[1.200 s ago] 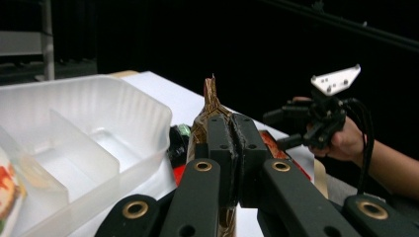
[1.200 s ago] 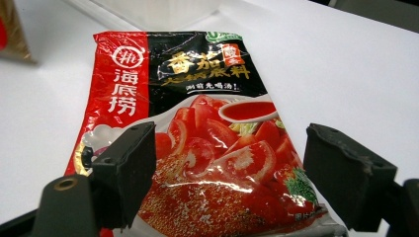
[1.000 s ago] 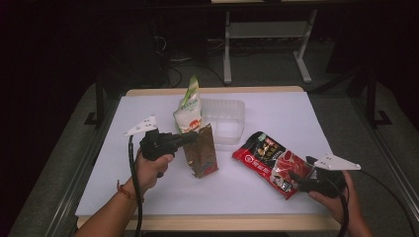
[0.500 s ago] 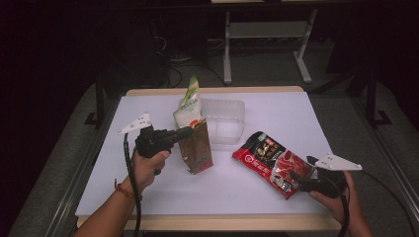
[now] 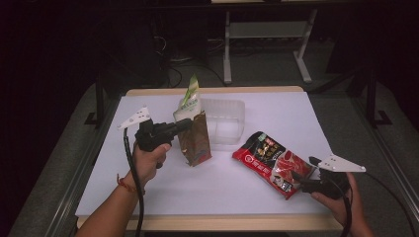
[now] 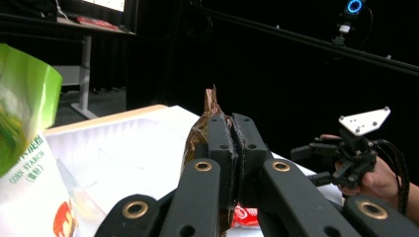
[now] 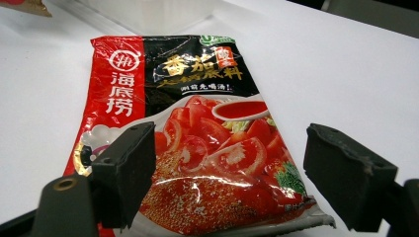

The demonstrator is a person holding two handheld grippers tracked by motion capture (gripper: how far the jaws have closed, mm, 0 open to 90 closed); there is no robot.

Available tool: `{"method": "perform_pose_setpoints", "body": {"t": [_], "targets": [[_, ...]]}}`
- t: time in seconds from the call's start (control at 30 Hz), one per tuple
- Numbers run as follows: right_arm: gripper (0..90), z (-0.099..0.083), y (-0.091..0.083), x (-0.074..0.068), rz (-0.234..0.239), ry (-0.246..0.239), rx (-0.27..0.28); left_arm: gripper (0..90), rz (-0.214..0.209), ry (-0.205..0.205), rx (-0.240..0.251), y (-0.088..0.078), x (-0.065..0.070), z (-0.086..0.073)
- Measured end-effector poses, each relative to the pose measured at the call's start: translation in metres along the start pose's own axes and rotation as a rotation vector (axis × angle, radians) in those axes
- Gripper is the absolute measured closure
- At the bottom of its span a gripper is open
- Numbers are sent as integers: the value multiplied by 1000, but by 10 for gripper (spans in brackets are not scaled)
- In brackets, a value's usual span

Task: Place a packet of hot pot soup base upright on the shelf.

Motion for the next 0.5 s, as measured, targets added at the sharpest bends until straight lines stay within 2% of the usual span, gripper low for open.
{"method": "perform_pose_setpoints", "body": {"t": [0.3, 0.5], "targets": [[196, 1, 3, -2, 9, -3, -4, 875, 33, 11, 17, 4, -2, 10], [196, 2, 4, -2, 12, -5, -6, 875, 66, 48, 28, 14, -2, 30]]}}
Point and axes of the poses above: each handheld gripper's, and its own axes: y roughly forward along the jaws, z roughly out of its top, x roughly to its right, the point moved 6 cm from there along y, roughly forward along the jaws, and after that the axes turned 3 degrees about -x, right-handed, at the moved point
